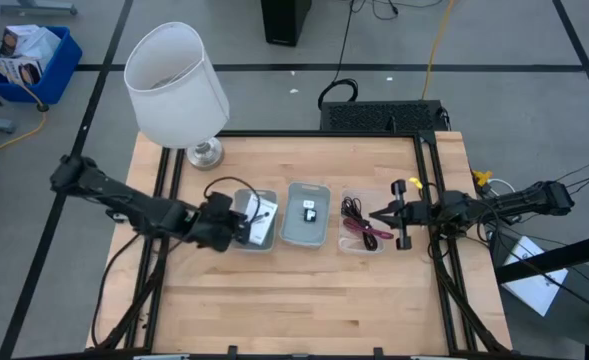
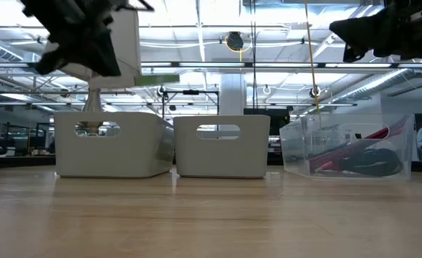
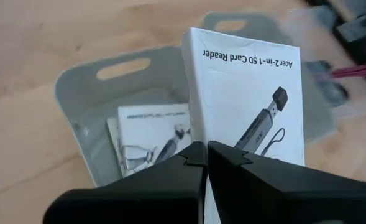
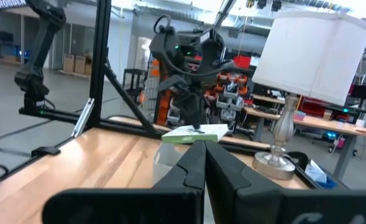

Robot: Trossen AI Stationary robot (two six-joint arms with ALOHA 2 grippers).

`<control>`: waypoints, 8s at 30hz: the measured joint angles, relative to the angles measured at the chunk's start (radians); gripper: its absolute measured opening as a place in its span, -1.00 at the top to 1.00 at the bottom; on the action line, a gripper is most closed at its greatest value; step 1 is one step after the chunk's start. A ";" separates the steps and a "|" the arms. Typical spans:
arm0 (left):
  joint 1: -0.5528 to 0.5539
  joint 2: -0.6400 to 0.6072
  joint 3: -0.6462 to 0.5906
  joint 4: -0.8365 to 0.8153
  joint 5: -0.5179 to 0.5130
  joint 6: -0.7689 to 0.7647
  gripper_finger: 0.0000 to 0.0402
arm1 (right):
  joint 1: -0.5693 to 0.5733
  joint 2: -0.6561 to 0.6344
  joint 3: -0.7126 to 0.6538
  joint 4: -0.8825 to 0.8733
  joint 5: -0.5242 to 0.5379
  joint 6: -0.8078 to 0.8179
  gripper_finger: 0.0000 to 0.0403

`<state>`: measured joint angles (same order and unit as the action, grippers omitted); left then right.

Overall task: Pick and place items into bin
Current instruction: Put the card reader box into the left gray bin, then adjust the pink charger cable in the transparent bin

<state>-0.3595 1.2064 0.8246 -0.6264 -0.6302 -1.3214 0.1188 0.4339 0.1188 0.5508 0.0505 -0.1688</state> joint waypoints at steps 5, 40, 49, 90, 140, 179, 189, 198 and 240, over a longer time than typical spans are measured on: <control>0.089 0.040 0.000 0.000 0.086 -0.005 0.98 | 0.000 0.000 0.000 -0.019 0.000 -0.016 1.00; 0.074 0.195 0.002 -0.079 0.160 -0.139 0.86 | 0.001 0.000 0.000 -0.055 0.000 -0.063 1.00; 0.054 0.195 0.002 -0.080 0.162 -0.118 0.41 | 0.001 0.000 0.000 -0.055 0.000 -0.060 1.00; 0.253 -0.203 -0.338 0.987 0.623 1.552 0.99 | 0.000 0.002 0.000 -0.225 -0.050 0.011 1.00; 0.130 -0.375 -0.776 1.406 0.305 1.416 0.79 | 0.039 0.638 0.741 -1.609 -0.027 0.360 0.16; 0.130 -0.375 -0.776 1.352 0.305 1.394 0.79 | 0.168 0.655 0.658 -1.482 0.026 0.407 0.09; 0.130 -0.375 -0.776 1.352 0.305 1.394 0.79 | 0.136 0.655 0.653 -1.486 0.055 0.382 0.43; 0.130 -0.375 -0.776 1.352 0.305 1.394 0.79 | 0.090 0.655 0.653 -1.488 0.044 0.333 0.96; 0.130 -0.376 -0.776 1.347 0.306 1.389 0.79 | -0.044 0.617 0.900 -1.494 0.049 -0.233 0.95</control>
<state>-0.2297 0.8308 0.0486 0.7208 -0.3246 0.0679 0.0749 1.0511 1.0191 -0.9437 0.0995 -0.4015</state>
